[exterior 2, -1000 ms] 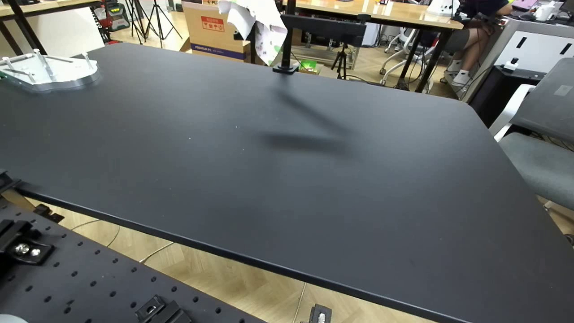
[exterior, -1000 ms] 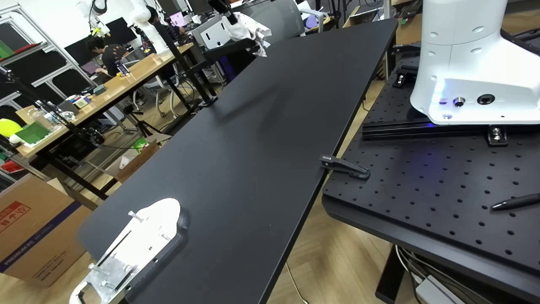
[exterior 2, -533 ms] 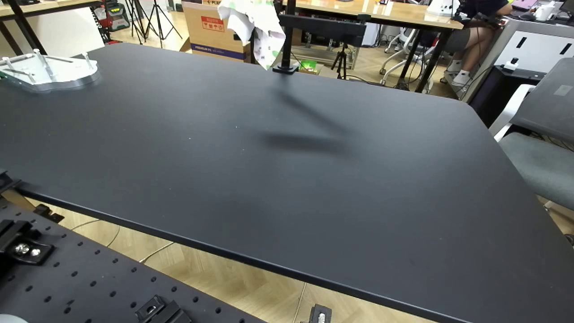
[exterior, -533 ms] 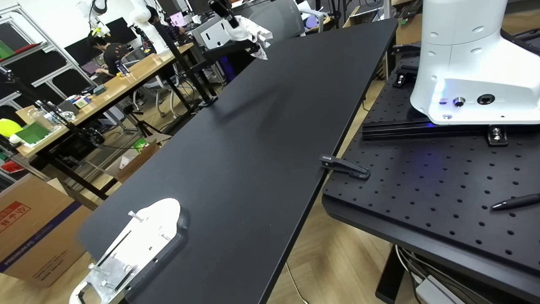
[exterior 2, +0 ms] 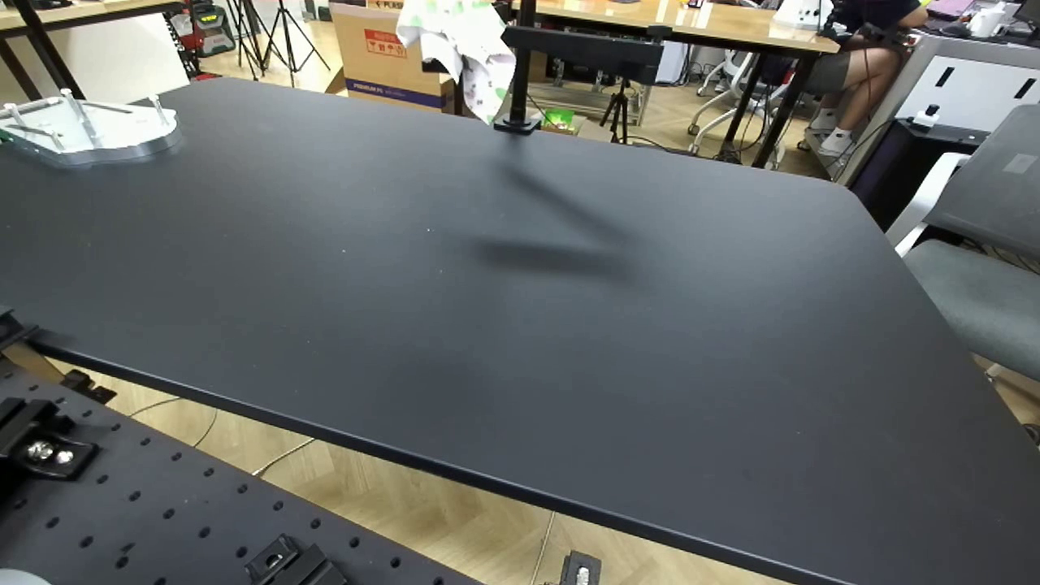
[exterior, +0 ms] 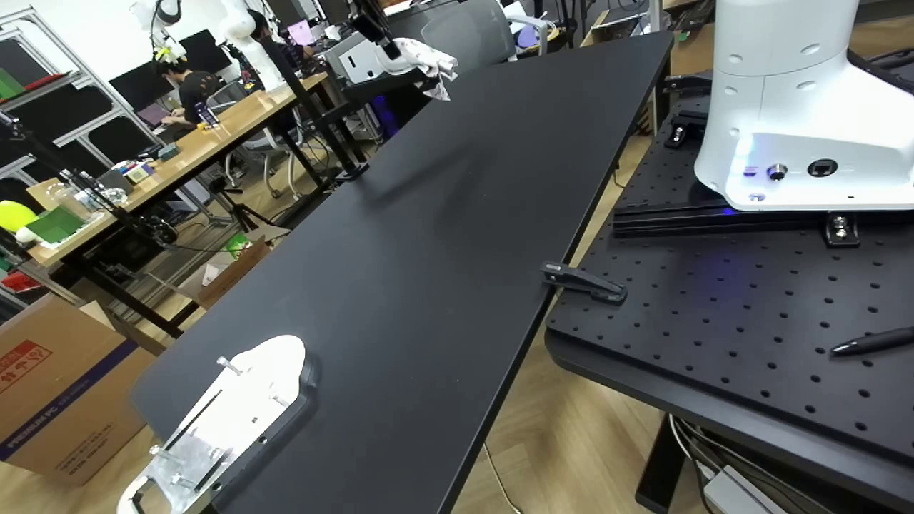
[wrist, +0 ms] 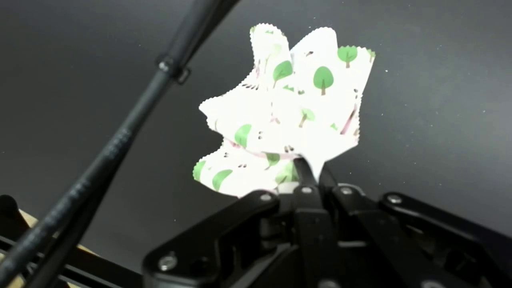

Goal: Put the cloth on the black rod

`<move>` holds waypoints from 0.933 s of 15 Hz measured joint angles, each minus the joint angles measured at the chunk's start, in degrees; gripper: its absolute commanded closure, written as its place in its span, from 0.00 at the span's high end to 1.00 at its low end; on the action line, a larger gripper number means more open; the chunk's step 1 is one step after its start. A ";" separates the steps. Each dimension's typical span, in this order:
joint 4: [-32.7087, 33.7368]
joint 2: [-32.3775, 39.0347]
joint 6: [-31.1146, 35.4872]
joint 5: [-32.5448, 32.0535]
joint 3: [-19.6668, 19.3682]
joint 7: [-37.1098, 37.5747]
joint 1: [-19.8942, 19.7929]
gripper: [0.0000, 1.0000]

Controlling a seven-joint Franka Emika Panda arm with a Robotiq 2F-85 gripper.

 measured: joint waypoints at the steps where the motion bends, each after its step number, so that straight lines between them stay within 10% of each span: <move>1: 0.02 0.09 0.21 -0.01 0.02 0.00 0.16 0.01; 14: 2.49 4.94 0.89 -0.16 -0.34 0.00 -0.09 0.01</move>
